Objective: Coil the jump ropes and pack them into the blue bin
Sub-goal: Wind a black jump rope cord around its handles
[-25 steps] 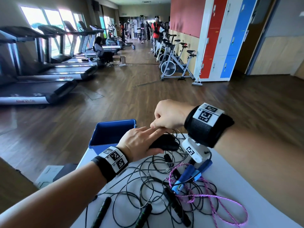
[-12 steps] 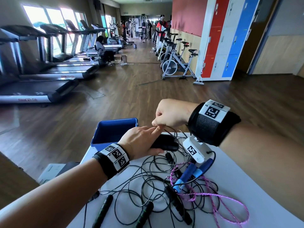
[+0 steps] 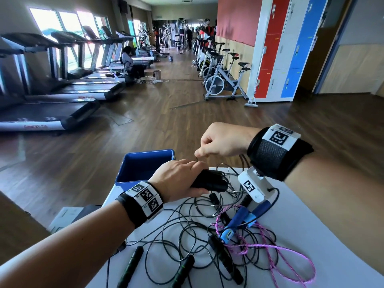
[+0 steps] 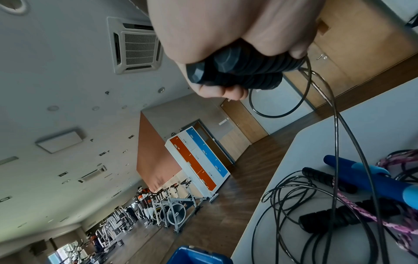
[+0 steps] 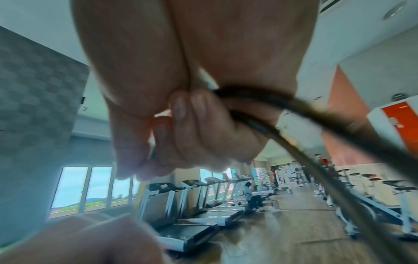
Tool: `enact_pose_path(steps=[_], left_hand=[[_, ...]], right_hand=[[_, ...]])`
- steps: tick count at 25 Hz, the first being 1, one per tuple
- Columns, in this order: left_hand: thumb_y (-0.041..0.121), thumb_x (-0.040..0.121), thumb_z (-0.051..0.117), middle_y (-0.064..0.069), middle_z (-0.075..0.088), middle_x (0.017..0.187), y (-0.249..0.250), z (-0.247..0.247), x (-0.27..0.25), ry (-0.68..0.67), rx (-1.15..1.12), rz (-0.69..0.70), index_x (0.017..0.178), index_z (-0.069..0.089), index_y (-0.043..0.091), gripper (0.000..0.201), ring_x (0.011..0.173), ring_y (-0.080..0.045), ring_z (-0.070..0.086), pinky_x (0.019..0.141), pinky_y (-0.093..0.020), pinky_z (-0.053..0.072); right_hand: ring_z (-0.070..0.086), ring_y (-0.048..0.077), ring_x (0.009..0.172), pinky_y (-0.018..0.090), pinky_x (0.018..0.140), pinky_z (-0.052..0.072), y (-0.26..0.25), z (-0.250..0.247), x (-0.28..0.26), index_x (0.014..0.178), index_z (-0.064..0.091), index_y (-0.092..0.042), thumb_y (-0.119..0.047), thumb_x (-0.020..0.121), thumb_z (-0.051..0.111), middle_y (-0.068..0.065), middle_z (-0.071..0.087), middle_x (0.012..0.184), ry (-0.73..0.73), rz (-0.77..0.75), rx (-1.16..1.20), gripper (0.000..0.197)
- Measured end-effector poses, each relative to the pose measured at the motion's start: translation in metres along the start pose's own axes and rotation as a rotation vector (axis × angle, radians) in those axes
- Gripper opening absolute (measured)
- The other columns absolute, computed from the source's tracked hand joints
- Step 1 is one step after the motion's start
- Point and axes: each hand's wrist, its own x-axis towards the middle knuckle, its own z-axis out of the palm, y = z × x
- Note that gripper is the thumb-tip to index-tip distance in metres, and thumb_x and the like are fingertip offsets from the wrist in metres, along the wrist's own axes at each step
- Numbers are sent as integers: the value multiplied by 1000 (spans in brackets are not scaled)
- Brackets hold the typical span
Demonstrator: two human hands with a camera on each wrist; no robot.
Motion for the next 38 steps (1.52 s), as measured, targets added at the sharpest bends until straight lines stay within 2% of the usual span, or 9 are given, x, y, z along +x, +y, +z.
enact_pose_path(steps=[3,6,10,15,20,25,29,33,38], left_hand=[[66,83,61,6,70,96,-4,0,-12,91,-38,13,120,58,23,56,83,-22,67,69,-35,56],[65,85,63,6,69,101,-3,-1,-15,178,-64,48,121,58,21,57,83,-20,65,70,-33,55],[65,86,62,4,71,103,1,-10,-9,267,-76,59,120,64,17,59,84,-19,66,69,-33,54],[68,87,57,7,72,104,-6,-12,0,254,-54,-11,119,66,18,60,87,-17,67,74,-27,48],[69,83,56,7,71,98,-19,-4,4,222,-68,-111,115,63,20,59,86,-19,69,68,-30,52],[73,82,50,7,70,97,-25,0,10,191,-63,-171,114,61,23,61,87,-20,69,68,-33,53],[73,80,49,8,72,97,-33,1,9,177,-10,-174,112,63,23,61,87,-20,70,69,-32,53],[74,81,49,7,72,96,-35,2,1,161,-12,-152,112,63,23,61,87,-21,70,68,-33,54],[72,81,56,7,70,92,-18,-6,0,173,-13,-45,109,62,23,57,83,-20,69,65,-31,53]], right_hand=[[44,0,48,13,51,33,39,-2,-5,77,75,-22,-38,90,74,-11,54,55,63,-8,108,20],[43,2,56,24,60,36,80,18,-2,78,75,-27,-39,92,72,-12,55,60,146,19,200,19],[38,-1,43,13,48,30,101,65,-1,89,73,-4,-22,100,62,-14,48,49,252,38,487,24],[33,2,39,20,46,27,92,131,-9,76,65,-10,-12,103,49,-12,44,43,294,129,664,31],[42,10,47,28,53,34,50,160,-26,80,63,-18,-33,100,47,-7,48,51,294,109,717,30],[50,14,45,29,47,45,24,122,-47,71,55,-14,-33,96,59,1,52,59,257,150,535,31],[51,15,45,41,49,50,10,74,-66,79,62,-5,-30,94,63,0,50,54,163,95,420,29],[42,10,38,24,38,39,3,16,-67,80,71,-8,-19,93,66,2,46,54,172,77,362,18],[50,-1,53,18,56,36,18,-24,-35,81,77,-22,-24,89,73,-15,63,57,267,-41,82,9]])
